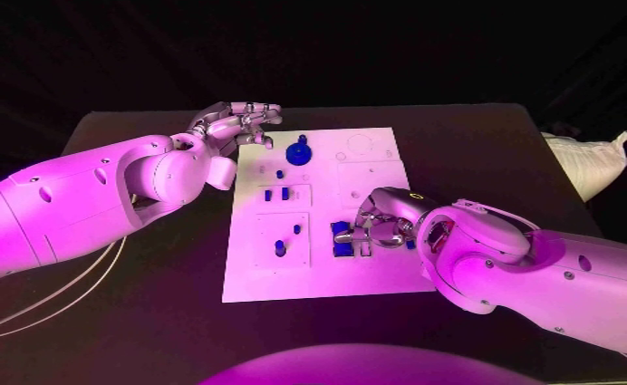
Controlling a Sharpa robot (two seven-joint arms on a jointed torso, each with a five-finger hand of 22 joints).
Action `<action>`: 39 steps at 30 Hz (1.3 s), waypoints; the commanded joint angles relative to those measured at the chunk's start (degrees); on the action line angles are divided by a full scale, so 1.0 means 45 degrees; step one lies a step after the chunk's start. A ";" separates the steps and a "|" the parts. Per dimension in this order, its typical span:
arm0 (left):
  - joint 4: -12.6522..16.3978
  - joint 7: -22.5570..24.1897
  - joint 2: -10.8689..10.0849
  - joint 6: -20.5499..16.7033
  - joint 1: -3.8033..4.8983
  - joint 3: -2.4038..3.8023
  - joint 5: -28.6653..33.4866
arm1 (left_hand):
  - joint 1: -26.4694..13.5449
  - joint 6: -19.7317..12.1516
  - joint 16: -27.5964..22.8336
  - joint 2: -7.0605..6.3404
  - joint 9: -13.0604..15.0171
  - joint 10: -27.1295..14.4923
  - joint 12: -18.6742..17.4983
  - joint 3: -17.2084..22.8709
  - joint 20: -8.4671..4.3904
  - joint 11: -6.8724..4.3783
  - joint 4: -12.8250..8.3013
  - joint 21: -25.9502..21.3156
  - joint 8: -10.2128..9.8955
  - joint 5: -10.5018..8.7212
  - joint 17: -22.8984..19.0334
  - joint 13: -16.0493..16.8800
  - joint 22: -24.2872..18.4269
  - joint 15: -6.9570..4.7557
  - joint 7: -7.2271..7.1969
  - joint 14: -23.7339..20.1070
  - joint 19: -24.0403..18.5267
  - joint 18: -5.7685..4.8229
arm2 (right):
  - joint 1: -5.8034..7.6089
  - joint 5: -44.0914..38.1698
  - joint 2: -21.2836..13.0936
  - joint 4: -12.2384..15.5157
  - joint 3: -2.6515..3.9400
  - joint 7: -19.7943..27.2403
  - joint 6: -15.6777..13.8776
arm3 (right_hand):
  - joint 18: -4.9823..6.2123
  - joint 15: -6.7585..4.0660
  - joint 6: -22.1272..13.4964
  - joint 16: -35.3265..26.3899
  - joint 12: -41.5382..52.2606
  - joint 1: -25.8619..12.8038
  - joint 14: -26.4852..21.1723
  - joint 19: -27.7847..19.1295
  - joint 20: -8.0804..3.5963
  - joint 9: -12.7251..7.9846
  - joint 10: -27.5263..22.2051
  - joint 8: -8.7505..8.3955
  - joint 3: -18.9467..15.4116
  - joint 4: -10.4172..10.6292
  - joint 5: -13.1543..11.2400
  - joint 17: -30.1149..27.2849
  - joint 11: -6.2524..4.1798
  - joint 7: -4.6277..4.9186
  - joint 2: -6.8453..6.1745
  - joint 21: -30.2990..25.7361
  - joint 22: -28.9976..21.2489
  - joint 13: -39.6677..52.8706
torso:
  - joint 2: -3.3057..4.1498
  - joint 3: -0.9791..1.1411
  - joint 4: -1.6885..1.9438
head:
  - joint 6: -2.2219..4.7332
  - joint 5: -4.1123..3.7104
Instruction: Assemble the parts on the task board
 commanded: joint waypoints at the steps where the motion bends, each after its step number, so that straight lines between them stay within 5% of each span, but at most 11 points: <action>1: 0.0011 0.0063 0.0025 0.0145 -0.0008 0.0008 0.0051 | 0.0041 -0.0132 0.0053 0.0052 -0.0014 -0.0073 0.0050 -0.0032 0.0086 0.0018 -0.0077 -0.0057 0.0044 0.0068 -0.0016 0.0007 -0.0013 0.0002 0.0107 -0.0049 -0.0025 0.0249 | -0.0006 -0.0635 -0.0045 0.0075 0.0002 -0.0022 0.0065 | -0.0074 -0.0120 0.0018 -0.0059 -0.0054 0.0122 0.0823 -0.0015 -0.0076 0.0042 0.0082 0.0012 0.0001 -0.0033 -0.0030 0.0736 0.0023 0.0054 -0.0128 -0.0046 -0.0011 0.0012 | -0.0001 0.0003 0.0013 | 0.0004 -0.0007; 7: 0.0004 0.0063 0.0016 0.0146 -0.0010 0.0008 0.0050 | 0.0041 -0.0138 0.0054 0.0050 -0.0015 -0.0080 0.0053 -0.0033 0.0086 0.0019 -0.0079 -0.0057 0.0046 0.0068 -0.0017 0.0006 -0.0013 0.0002 0.0109 -0.0049 -0.0025 0.0249 | -0.0006 -0.0708 -0.0161 0.0222 0.0004 0.0403 0.0004 | -0.0081 -0.0132 -0.0001 -0.0039 -0.0070 0.0958 0.0838 0.0000 -0.0087 0.0174 0.0129 0.0046 0.0268 -0.0269 0.0155 0.0793 0.0012 0.0043 -0.0209 -0.0042 0.0024 0.0109 | -0.0005 -0.0001 -0.0001 | 0.0007 0.0009; 18: -0.0001 0.0064 0.0031 0.0175 -0.0012 0.0007 0.0050 | 0.0041 -0.0138 0.0054 0.0050 -0.0015 -0.0080 0.0053 -0.0033 0.0086 0.0019 -0.0079 -0.0057 0.0046 0.0068 -0.0017 0.0006 -0.0013 0.0002 0.0109 -0.0049 -0.0025 0.0249 | -0.0008 -0.1149 0.0020 0.0117 0.0004 0.0485 0.0392 | -0.0095 -0.0154 -0.0048 -0.0025 -0.0150 0.3211 0.0850 0.0031 -0.0106 0.0385 0.0159 0.0103 0.1010 -0.1594 0.0262 0.0858 -0.0016 0.0030 -0.0112 -0.0025 0.0100 0.0224 | -0.0006 -0.0014 0.0019 | -0.0008 -0.0025; 39: 0.0005 0.0043 0.0019 0.0203 -0.0014 0.0007 0.0049 | 0.0041 -0.0138 0.0054 0.0050 -0.0015 -0.0080 0.0053 -0.0033 0.0086 0.0019 -0.0079 -0.0057 0.0046 0.0068 -0.0017 0.0006 -0.0013 0.0002 0.0109 -0.0049 -0.0025 0.0249 | -0.0094 -0.2527 0.0342 -0.0254 0.0000 -0.0090 0.1079 | -0.0156 -0.0272 0.0196 0.0116 0.0410 0.3827 0.0900 0.0205 -0.0205 0.0537 0.0588 0.0231 0.1458 -0.2141 0.0189 0.1069 -0.0170 -0.0147 0.0047 0.0139 0.0435 0.0830 | -0.0004 -0.0007 0.0008 | -0.0064 -0.0094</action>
